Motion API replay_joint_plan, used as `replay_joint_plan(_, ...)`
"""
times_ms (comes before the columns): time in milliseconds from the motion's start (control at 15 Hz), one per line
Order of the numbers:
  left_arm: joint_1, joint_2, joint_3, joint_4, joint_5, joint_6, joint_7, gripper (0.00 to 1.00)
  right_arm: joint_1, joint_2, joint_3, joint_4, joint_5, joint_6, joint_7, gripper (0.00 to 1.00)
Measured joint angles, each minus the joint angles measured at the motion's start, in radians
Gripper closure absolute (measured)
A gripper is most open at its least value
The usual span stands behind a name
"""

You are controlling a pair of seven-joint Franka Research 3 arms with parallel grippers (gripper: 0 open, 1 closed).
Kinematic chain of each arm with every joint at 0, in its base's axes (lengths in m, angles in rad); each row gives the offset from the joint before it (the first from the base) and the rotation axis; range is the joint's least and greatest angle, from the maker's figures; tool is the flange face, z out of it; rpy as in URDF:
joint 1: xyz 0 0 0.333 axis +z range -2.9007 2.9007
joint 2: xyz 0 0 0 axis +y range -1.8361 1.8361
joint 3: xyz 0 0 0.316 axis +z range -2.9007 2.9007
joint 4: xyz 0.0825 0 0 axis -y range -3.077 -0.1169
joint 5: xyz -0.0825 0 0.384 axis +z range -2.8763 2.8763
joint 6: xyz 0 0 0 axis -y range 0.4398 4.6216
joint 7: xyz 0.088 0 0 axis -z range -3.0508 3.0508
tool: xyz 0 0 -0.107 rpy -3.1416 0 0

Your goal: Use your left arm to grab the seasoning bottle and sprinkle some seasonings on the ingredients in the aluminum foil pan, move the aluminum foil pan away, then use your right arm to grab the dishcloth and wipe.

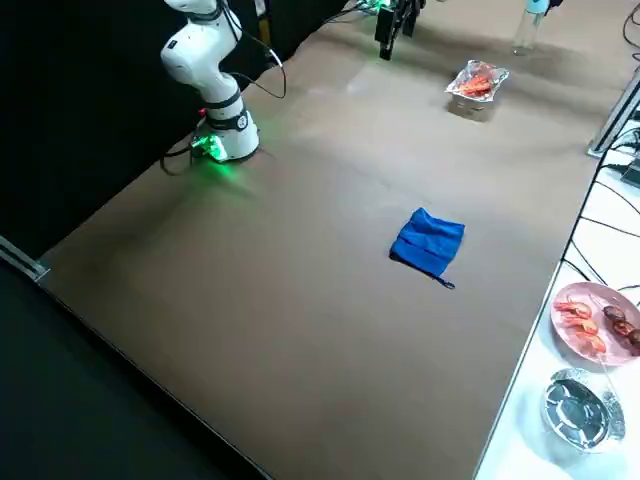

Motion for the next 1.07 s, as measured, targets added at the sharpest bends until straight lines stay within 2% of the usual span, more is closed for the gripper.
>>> replay_joint_plan(733, -0.015, -0.011, -0.005, 0.0, 0.005, -0.004, 0.0, 0.41, 0.0, 0.0, -0.001, 0.0, 0.0, 0.0, 0.0, 0.0)
replay_joint_plan(1067, -0.019, -0.014, -0.007, -0.012, 0.055, -0.015, 0.054, 0.43, 0.0, 0.0, -0.001, 0.0, 0.0, 0.0, 0.0, 0.0)
